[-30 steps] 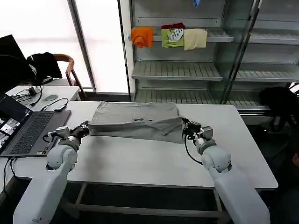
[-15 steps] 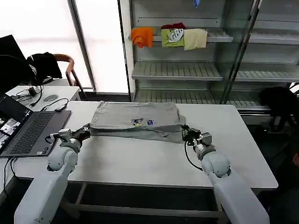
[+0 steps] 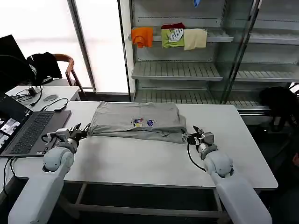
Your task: Fold and organize the clothes.
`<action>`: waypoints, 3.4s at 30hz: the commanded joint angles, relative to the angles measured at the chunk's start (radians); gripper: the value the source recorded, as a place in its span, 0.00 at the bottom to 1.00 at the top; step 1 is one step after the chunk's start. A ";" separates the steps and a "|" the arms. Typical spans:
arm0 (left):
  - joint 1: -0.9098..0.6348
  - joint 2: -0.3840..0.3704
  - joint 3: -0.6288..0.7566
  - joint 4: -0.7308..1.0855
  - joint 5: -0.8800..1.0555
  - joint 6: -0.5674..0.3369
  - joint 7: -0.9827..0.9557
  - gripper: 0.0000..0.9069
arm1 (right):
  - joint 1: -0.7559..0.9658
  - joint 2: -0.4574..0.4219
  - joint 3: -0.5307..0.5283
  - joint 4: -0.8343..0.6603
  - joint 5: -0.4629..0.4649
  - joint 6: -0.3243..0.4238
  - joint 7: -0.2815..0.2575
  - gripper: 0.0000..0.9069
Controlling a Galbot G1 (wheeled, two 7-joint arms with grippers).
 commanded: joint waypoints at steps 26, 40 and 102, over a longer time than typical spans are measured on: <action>0.124 0.001 -0.057 -0.139 -0.116 0.006 0.018 1.00 | -0.232 -0.068 0.110 0.136 0.168 0.252 -0.098 1.00; 0.065 -0.026 -0.047 -0.011 -0.121 -0.015 0.026 1.00 | -0.103 0.010 -0.020 0.019 0.082 0.213 -0.093 0.97; 0.148 0.069 -0.022 -0.126 -0.165 -0.021 0.033 0.00 | -0.081 -0.020 -0.085 0.090 0.025 0.037 -0.038 0.00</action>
